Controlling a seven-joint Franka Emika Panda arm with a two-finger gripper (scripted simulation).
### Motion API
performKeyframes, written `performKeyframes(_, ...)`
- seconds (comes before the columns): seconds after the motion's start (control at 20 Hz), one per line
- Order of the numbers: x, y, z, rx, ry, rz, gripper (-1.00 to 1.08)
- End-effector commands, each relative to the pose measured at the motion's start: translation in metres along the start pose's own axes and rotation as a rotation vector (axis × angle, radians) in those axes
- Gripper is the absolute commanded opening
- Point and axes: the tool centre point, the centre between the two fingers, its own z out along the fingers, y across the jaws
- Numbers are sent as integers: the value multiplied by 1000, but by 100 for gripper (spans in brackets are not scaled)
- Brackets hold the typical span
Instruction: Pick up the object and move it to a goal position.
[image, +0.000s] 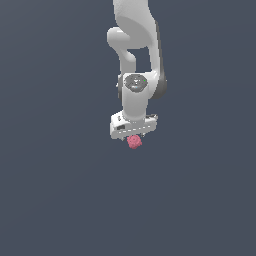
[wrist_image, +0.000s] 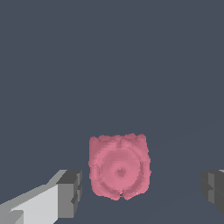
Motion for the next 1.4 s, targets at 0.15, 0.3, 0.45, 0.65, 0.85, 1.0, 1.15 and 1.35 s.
performKeyframes(0.15,-9,-11,14,1,0,-50,100)
performKeyframes(0.3,-11,-12,15,2,0,-57,100)
performKeyframes(0.45,-10,-11,16,2,-1,-53,100)
performKeyframes(0.65,-11,-12,27,2,-1,-54,100)
performKeyframes(0.85,-12,-12,47,2,0,-56,100)
performKeyframes(1.0,-12,-12,59,2,0,-57,100)
performKeyframes(1.15,-11,-12,65,2,0,-57,100)
performKeyframes(1.35,-11,-12,65,2,0,-57,-100)
